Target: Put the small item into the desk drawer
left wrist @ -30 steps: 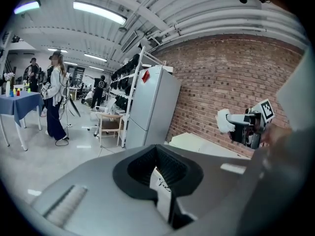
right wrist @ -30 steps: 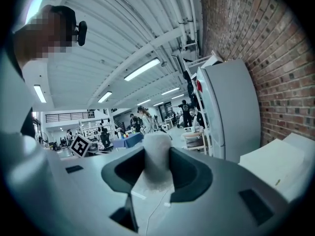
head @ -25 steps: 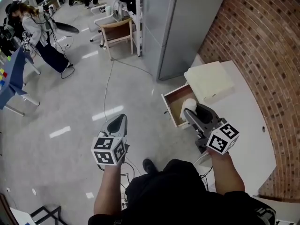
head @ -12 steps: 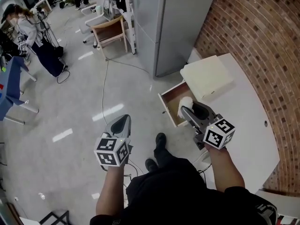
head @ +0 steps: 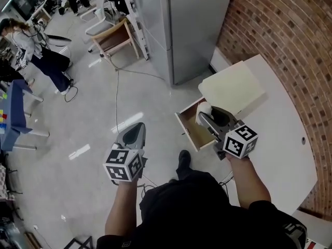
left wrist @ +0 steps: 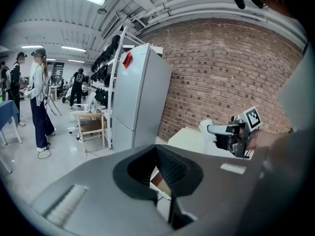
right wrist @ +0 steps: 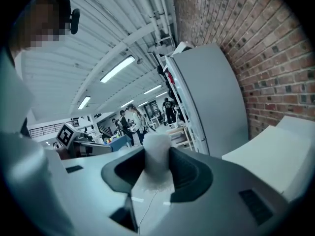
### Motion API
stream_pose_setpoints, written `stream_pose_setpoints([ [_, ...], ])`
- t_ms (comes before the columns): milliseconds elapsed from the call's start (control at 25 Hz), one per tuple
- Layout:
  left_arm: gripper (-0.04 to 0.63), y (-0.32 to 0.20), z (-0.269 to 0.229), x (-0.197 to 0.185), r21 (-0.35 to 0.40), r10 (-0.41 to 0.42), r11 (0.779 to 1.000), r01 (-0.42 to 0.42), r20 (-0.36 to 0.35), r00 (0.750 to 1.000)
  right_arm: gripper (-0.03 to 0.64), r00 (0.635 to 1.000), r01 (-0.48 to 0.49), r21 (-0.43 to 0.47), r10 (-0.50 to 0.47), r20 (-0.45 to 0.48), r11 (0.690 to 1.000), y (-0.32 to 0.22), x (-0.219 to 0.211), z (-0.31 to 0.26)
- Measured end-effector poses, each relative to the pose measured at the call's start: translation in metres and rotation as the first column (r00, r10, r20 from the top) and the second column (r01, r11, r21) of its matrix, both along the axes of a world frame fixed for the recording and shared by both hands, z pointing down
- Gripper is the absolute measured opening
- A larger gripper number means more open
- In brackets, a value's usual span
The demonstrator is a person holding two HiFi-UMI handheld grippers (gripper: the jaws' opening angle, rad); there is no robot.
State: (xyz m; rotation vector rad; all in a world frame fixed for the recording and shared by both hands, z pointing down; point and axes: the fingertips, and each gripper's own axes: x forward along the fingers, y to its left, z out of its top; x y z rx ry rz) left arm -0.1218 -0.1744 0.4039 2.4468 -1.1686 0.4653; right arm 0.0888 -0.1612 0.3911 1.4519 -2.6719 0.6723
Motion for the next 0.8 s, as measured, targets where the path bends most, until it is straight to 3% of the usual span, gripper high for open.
stream_pose_setpoints([
  [440,0.012,-0.05,0.037,0.037,-0.093,0.072,0.993,-0.071,0.017,0.997,0.16,0.998,0.014,-0.097,-0.02,-0.052,0.995,-0.046,0.012,0.047],
  [800,0.012,-0.107,0.084,0.049,-0.159,0.099,0.982,-0.102,-0.031,0.995,0.16,0.993,0.007,-0.244,-0.034,-0.11,0.97,-0.051,-0.005,0.118],
])
